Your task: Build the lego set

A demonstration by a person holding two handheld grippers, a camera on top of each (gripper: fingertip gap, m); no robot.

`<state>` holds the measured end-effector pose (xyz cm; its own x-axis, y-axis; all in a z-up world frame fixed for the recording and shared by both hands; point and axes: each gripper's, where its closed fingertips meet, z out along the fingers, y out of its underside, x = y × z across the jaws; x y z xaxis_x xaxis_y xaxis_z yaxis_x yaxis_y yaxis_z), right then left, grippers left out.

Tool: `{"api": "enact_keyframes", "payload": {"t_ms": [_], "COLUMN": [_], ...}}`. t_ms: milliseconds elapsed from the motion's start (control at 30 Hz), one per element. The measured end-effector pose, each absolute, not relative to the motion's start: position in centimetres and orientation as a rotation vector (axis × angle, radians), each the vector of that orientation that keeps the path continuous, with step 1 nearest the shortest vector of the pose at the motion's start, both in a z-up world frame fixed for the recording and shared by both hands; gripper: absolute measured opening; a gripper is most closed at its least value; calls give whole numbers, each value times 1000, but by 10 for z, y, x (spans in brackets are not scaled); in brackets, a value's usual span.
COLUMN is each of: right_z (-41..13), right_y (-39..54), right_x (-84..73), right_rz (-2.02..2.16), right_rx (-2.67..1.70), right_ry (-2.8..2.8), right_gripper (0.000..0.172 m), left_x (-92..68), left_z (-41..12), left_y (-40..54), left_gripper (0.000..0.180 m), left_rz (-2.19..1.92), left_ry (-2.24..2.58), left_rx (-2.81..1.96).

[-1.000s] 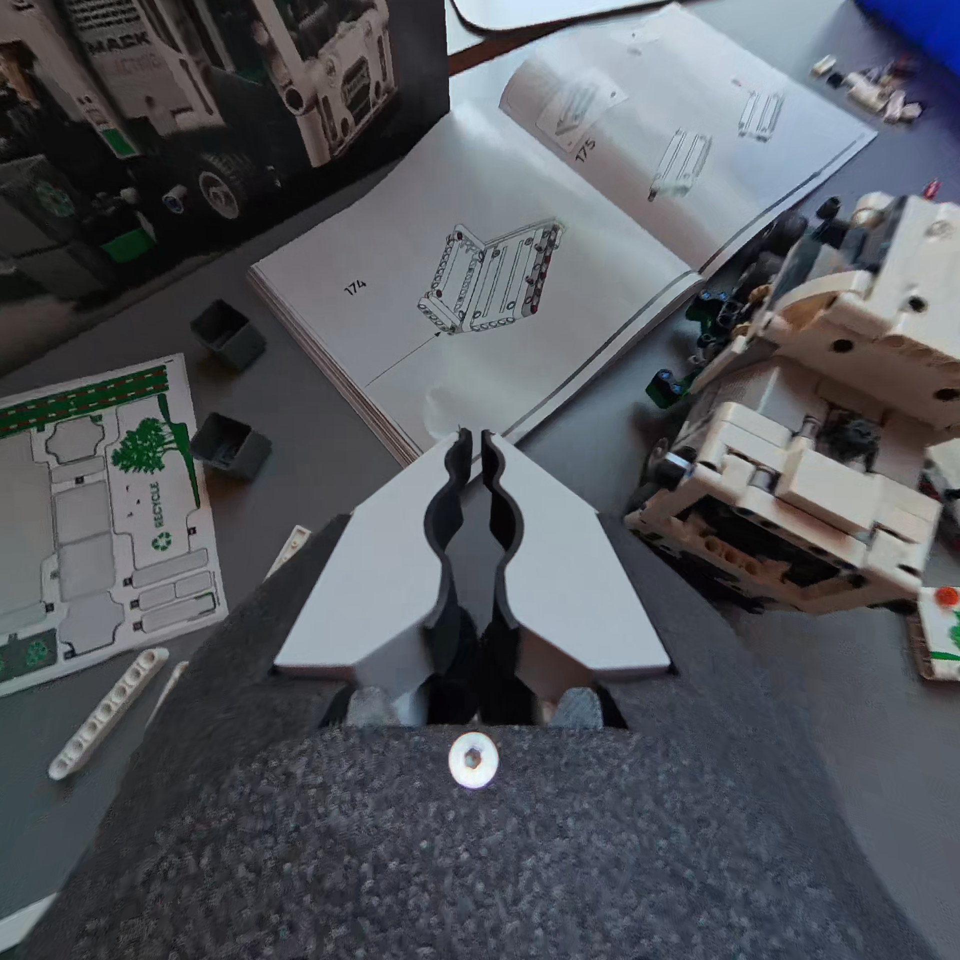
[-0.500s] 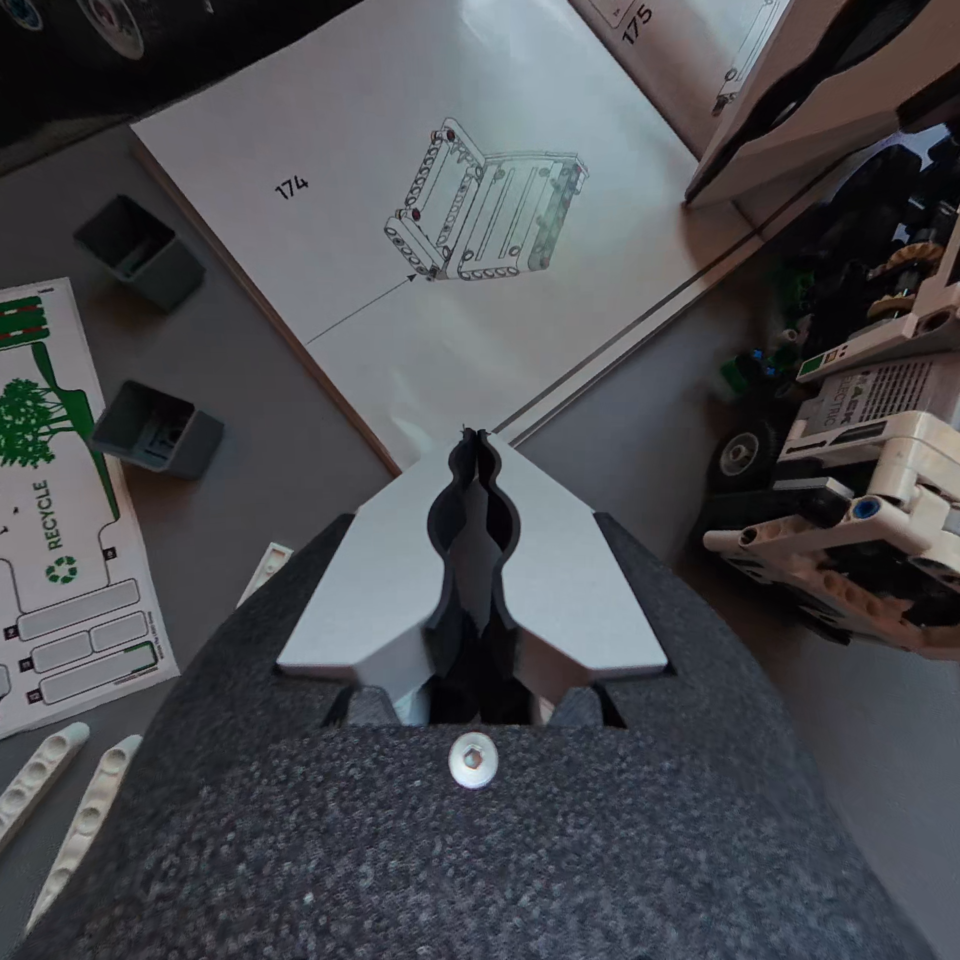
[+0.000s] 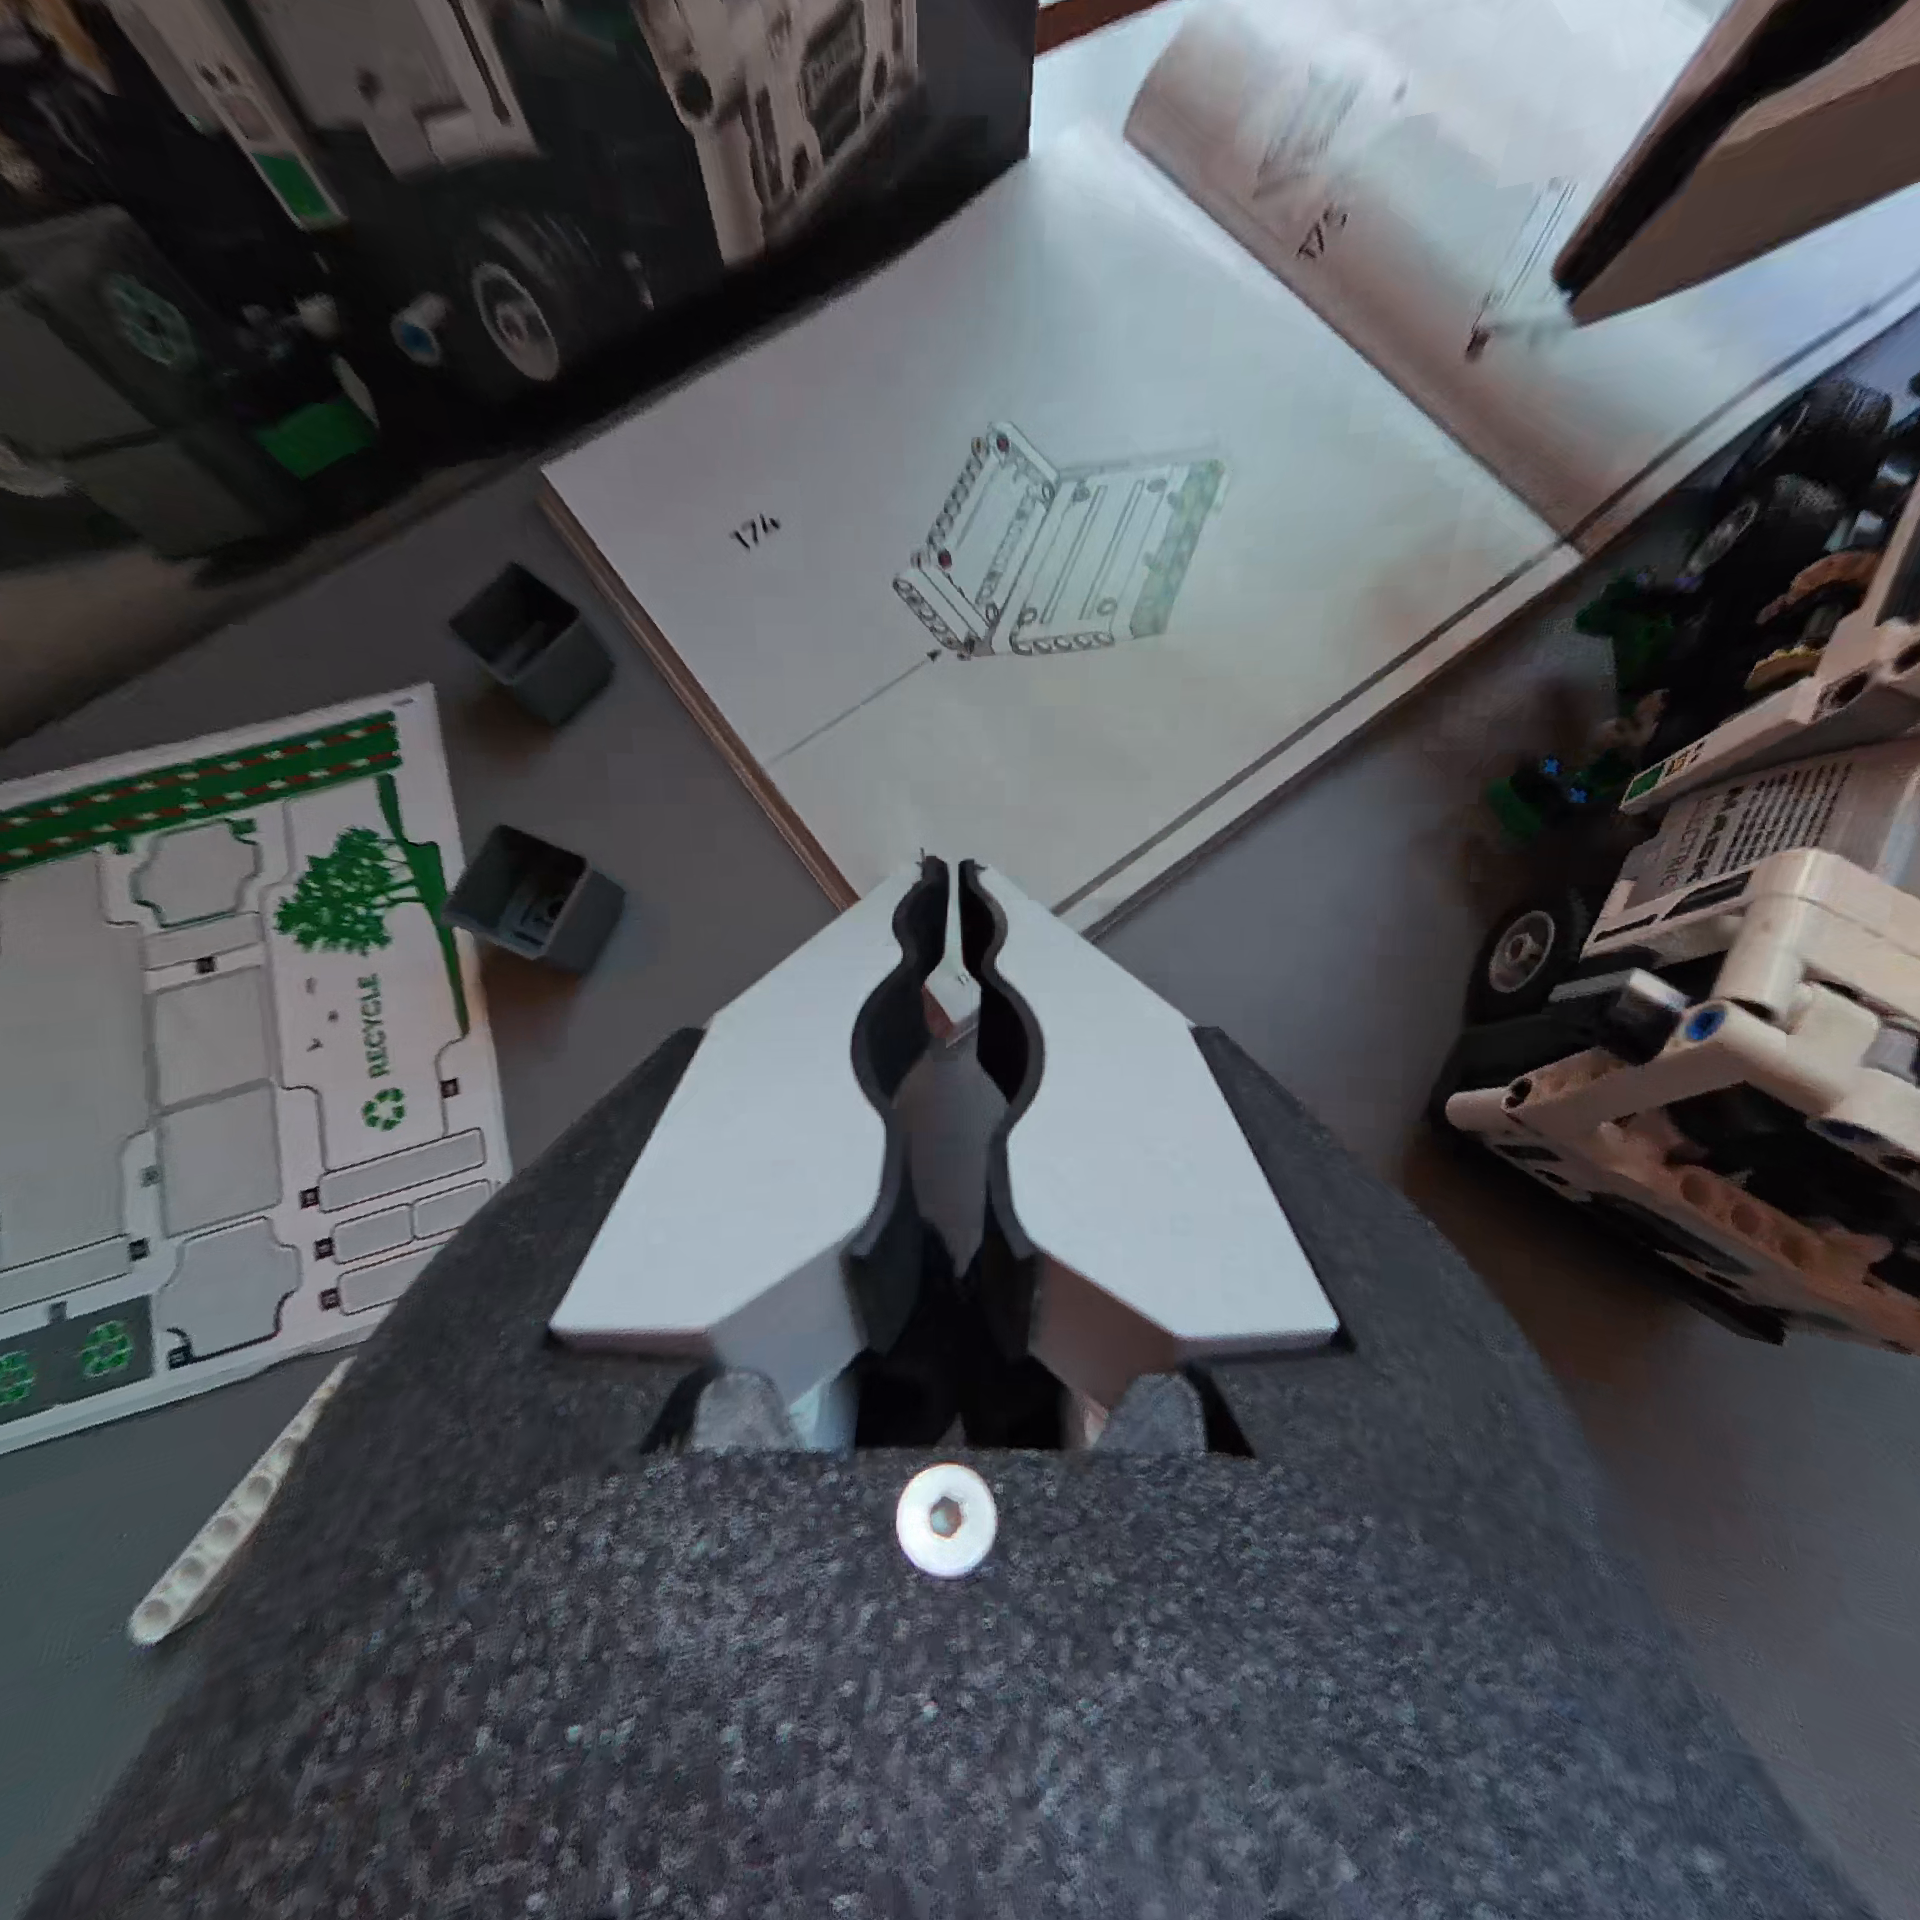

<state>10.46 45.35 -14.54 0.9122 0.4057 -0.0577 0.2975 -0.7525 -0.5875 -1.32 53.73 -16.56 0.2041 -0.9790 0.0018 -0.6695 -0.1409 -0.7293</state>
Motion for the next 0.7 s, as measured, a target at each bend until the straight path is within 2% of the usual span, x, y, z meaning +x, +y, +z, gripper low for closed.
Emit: {"api": "enact_keyframes", "payload": {"t_ms": [33, 133, 233, 367, 467, 700], "right_z": [-127, -86, -69, -89, -115, -141], "right_y": [451, 422, 373, 308, 275, 249], "right_x": [107, 116, 106, 61, 33, 11], "right_rz": [255, 239, 204, 321, 396, 239], "right_rx": [-2426, -2300, -2176, -2126, -2137, -2177], "right_ry": [-410, -195, -106, -18, 76, 45], "right_gripper": [6, 23, 24, 28, 38, 41], "left_x": [-13, -12, -20, -40, -60, -108], "left_z": [-156, -123, -99, -88, -96, -111], "left_y": [539, 539, 540, 529, 513, 498], "left_gripper": [2, 4, 4, 5, 4, 4], "left_rz": [-672, -755, -782, -834, -867, -724], "left_ry": [1497, 1391, 1313, 1258, 1259, 1245], "left_rx": [-1856, -1751, -1669, -1667, -1711, -1750]}}
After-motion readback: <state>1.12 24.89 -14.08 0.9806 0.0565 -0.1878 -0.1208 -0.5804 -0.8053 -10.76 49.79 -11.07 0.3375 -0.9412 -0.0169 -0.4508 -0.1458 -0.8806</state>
